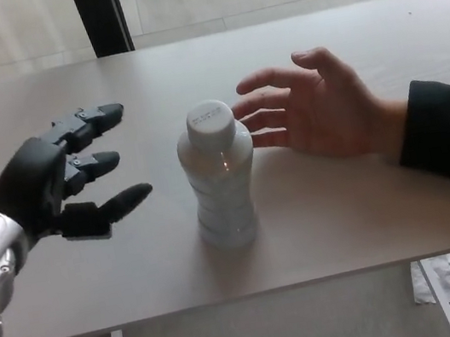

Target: Pick up a bottle and hand it

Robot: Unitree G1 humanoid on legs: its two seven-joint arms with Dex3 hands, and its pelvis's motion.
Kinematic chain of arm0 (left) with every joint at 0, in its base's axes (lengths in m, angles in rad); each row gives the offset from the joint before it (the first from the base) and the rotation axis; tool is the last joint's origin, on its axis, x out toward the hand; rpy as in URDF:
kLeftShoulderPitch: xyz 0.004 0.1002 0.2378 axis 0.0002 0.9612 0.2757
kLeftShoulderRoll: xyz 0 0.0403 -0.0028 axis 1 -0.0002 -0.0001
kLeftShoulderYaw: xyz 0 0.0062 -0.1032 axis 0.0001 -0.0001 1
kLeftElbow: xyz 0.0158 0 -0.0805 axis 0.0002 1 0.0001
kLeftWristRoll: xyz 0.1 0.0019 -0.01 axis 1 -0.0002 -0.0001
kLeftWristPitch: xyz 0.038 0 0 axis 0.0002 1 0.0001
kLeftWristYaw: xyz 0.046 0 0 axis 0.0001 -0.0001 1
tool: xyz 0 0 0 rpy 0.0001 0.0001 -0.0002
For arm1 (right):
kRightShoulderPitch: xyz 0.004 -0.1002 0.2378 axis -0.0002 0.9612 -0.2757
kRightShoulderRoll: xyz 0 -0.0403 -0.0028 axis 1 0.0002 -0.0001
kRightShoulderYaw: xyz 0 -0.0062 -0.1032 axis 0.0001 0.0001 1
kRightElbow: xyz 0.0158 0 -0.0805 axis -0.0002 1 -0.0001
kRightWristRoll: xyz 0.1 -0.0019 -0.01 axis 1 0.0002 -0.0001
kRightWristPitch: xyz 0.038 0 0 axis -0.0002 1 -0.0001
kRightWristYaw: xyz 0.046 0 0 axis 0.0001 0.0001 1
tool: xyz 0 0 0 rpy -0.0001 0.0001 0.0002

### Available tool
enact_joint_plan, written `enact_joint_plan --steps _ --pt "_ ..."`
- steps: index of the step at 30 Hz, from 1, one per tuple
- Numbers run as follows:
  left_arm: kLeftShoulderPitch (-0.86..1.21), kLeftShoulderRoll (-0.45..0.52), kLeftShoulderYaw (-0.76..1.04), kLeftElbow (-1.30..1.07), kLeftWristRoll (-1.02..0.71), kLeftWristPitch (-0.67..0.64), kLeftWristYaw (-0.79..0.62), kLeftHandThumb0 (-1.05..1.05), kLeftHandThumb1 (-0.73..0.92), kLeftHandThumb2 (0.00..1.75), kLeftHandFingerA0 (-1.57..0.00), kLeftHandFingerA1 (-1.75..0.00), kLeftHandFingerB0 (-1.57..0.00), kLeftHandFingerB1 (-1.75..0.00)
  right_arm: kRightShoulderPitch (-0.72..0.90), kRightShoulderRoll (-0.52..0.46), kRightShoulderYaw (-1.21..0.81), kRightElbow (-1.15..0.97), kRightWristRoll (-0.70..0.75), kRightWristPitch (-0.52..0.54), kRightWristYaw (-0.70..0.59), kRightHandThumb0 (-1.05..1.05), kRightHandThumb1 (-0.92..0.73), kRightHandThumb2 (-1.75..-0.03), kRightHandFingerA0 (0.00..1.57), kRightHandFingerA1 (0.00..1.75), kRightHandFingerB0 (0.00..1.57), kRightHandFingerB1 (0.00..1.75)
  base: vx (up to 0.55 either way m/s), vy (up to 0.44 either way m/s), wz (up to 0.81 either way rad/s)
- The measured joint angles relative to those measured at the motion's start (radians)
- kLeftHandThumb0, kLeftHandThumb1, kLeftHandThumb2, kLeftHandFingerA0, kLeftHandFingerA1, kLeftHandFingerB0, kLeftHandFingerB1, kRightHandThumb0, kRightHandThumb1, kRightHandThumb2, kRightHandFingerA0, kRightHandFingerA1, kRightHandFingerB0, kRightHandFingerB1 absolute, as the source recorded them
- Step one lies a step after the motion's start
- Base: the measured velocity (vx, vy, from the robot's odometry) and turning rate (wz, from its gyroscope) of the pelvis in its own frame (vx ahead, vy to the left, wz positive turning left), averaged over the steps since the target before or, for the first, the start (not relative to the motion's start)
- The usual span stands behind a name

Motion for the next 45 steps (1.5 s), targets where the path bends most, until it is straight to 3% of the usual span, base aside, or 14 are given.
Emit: enact_joint_plan --steps 5,6,9,11,12,27,28,30,32,34,40,41,43,45 --pt "-0.007 -0.004 -0.064 0.010 0.023 0.018 -0.024 -0.78 0.41 0.88 0.00 -0.27 0.00 -0.07 0.000 0.000 0.004 0.004 0.014 0.005 0.002 -0.80 -0.44 -0.90 0.44 0.71 0.25 0.59 0.00 0.000 0.00" --pt "-0.012 0.002 -0.089 0.014 0.033 0.025 -0.032 -0.82 0.45 0.89 0.00 -0.21 0.00 -0.01 -0.002 0.000 0.004 0.007 0.017 0.005 0.003 -0.81 -0.58 -0.58 0.48 0.71 0.28 0.55 0.00 0.000 0.00" --pt "-0.025 0.016 -0.139 0.016 0.061 0.044 -0.049 -0.88 0.51 0.89 0.00 -0.19 0.00 0.00 -0.004 0.000 0.005 0.009 0.021 0.006 0.003 -0.83 -0.58 -0.57 0.53 0.73 0.29 0.57 0.00 0.000 0.00" --pt "-0.034 0.023 -0.171 0.015 0.083 0.054 -0.056 -0.90 0.53 0.89 0.00 -0.18 0.00 0.00 -0.003 0.000 0.007 0.005 0.023 0.010 0.002 -0.84 -0.59 -0.58 0.52 0.72 0.28 0.56 0.00 0.000 0.00" --pt "-0.037 0.025 -0.191 0.015 0.098 0.055 -0.056 -0.90 0.53 0.89 0.00 -0.15 0.00 0.00 0.000 0.000 0.008 -0.003 0.024 0.014 0.000 -0.81 -0.43 -0.89 0.49 0.72 0.27 0.59 0.00 0.000 0.00" --pt "0.001 -0.187 -0.217 0.052 0.224 0.034 0.086 -0.77 0.48 0.84 0.00 -0.28 0.00 -0.16 0.005 0.000 0.018 -0.044 0.040 0.051 -0.004 -0.80 -0.44 -0.90 0.48 0.71 0.23 0.58 0.00 0.000 0.00" --pt "0.009 -0.209 -0.213 0.056 0.229 0.030 0.106 -0.81 0.49 0.84 0.00 -0.27 0.00 -0.14 0.004 0.000 0.018 -0.044 0.039 0.052 -0.004 -0.79 -0.58 -0.56 0.53 0.73 0.28 0.56 0.00 0.000 0.00" --pt "0.020 -0.243 -0.207 0.062 0.238 0.022 0.135 -0.88 0.40 0.74 0.00 -0.35 0.00 0.00 0.003 0.000 0.019 -0.044 0.039 0.053 -0.005 -0.84 -0.47 -0.89 0.52 0.73 0.27 0.60 0.00 0.000 0.00" --pt "0.029 -0.268 -0.202 0.067 0.244 0.014 0.157 -0.86 0.41 0.72 0.00 -0.41 0.00 0.00 0.003 0.000 0.020 -0.044 0.039 0.053 -0.005 -0.77 -0.58 -0.58 0.51 0.71 0.30 0.56 0.00 0.000 0.00" --pt "0.048 -0.310 -0.195 0.073 0.258 -0.003 0.198 -0.83 0.40 0.71 0.00 -0.37 0.00 0.00 0.002 0.000 0.022 -0.044 0.039 0.054 -0.005 -0.76 -0.43 -0.88 0.48 0.71 0.27 0.59 0.00 0.000 0.00" --pt "0.092 -0.400 -0.189 0.082 0.293 -0.041 0.296 -0.73 0.39 0.70 -0.05 -0.45 0.00 0.00 -0.001 0.000 0.026 -0.044 0.039 0.054 -0.004 -0.78 -0.42 -0.88 0.45 0.69 0.25 0.58 0.00 0.000 0.00" --pt "0.096 -0.413 -0.188 0.086 0.300 -0.047 0.314 -0.65 0.34 0.67 -0.20 -0.57 0.00 0.00 -0.001 0.000 0.027 -0.044 0.039 0.054 -0.004 -0.79 -0.56 -0.58 0.47 0.69 0.28 0.55 0.00 0.000 0.00" --pt "0.099 -0.439 -0.186 0.096 0.310 -0.058 0.348 -0.37 0.44 0.53 -0.89 -0.81 0.00 0.00 -0.002 0.000 0.028 -0.044 0.039 0.054 -0.004 -0.78 -0.42 -0.88 0.47 0.71 0.26 0.59 0.00 0.000 0.00" --pt "0.098 -0.466 -0.182 0.109 0.322 -0.075 0.382 -0.25 0.61 0.58 -1.01 -0.87 0.00 0.00 -0.003 0.000 0.029 -0.044 0.039 0.054 -0.004 -0.75 -0.42 -0.88 0.47 0.71 0.28 0.60 0.00 0.000 0.00"
